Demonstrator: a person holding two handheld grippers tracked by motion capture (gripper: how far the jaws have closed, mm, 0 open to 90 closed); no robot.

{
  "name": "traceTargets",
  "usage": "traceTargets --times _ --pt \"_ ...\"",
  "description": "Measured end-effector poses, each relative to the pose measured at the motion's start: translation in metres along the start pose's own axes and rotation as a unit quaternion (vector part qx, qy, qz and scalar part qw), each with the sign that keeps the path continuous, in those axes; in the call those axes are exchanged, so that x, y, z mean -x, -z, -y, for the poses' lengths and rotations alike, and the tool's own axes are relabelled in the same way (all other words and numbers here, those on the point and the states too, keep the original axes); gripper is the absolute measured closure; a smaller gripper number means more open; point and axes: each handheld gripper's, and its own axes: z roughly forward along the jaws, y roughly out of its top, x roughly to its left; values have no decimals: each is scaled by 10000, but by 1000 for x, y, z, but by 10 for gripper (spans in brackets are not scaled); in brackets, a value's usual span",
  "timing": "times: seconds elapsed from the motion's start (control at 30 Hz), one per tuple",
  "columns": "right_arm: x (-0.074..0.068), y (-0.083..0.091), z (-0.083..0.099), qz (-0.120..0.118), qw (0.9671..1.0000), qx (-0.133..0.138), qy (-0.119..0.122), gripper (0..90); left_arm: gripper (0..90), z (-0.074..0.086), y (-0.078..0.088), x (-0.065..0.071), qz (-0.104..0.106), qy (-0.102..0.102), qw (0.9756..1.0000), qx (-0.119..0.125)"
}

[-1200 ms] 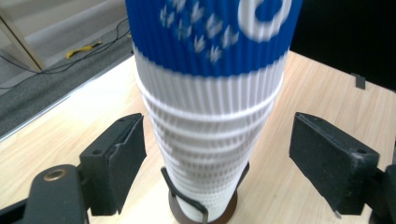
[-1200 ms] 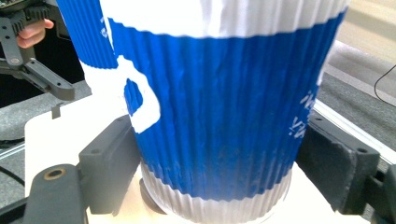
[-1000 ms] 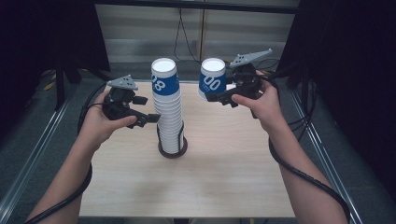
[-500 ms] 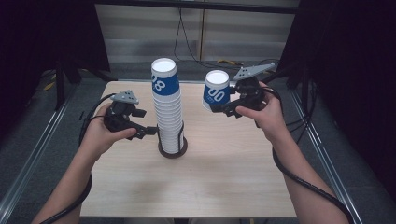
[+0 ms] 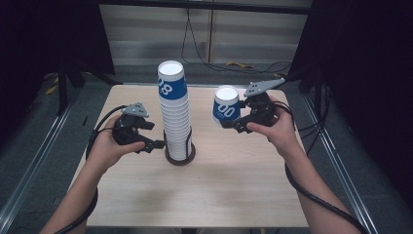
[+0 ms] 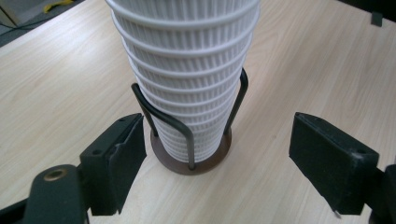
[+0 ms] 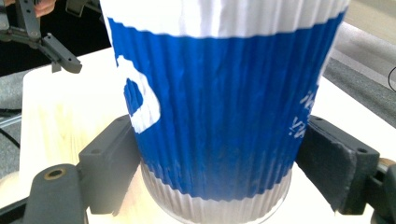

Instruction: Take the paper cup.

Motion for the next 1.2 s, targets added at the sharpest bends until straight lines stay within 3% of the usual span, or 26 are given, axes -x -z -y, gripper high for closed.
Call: traceTargets --times 0.17,0.67,1.2 --pt "-1 -1 11 -16 9999 -131 35 169 186 4 -4 2 17 -31 9999 -104" --pt "-8 0 43 -98 9998 -183 33 169 187 18 -22 12 155 -80 9994 -311" --pt "-17 -4 80 -212 9994 -285 10 169 186 35 -40 24 389 -103 9986 -349"
